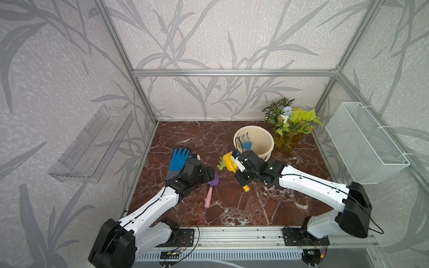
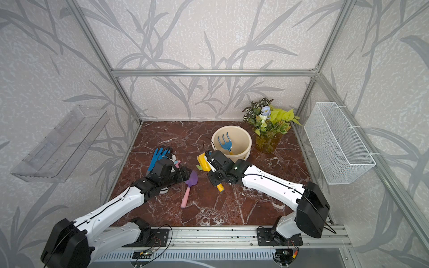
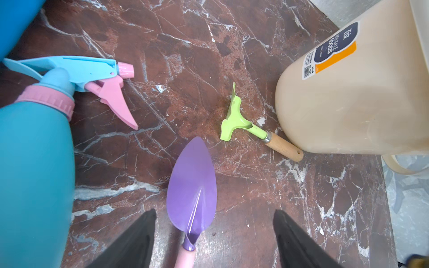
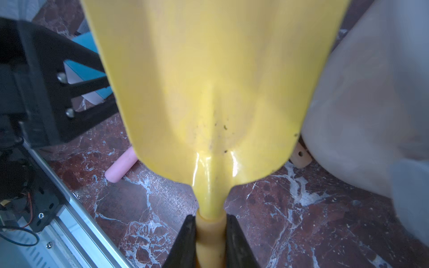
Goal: Organize the gardening tools
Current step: Pick up the gardening tool from the center of the board.
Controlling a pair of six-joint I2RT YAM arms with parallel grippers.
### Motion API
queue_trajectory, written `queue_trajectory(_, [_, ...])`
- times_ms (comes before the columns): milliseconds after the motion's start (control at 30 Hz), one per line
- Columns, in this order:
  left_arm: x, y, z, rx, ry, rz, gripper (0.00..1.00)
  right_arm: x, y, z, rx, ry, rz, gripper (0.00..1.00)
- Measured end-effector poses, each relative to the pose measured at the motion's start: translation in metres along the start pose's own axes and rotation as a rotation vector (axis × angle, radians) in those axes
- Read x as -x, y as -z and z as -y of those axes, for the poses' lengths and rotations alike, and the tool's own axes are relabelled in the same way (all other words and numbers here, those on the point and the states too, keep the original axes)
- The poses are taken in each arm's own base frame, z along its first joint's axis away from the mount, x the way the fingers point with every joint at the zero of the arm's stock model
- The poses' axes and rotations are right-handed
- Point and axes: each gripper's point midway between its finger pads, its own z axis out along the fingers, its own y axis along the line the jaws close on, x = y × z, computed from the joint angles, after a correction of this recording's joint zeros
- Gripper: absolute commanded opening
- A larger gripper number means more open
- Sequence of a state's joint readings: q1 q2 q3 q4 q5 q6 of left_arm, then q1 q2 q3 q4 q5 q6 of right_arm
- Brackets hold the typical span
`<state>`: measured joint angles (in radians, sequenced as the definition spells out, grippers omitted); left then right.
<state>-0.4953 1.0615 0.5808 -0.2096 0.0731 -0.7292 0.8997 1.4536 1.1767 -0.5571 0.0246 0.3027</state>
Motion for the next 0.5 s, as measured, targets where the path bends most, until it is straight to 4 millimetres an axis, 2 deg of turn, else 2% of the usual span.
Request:
queue_trajectory(300, [0.000,0.000,0.004,-0.017,0.000,-0.012,0.81,0.081,0.047,0.047,-0.050,-0.094,0.211,0.12])
queue_trajectory(500, [0.011,0.000,0.021,-0.058,-0.005,-0.008,0.81,0.111,0.068,0.088,-0.101,-0.169,0.302,0.12])
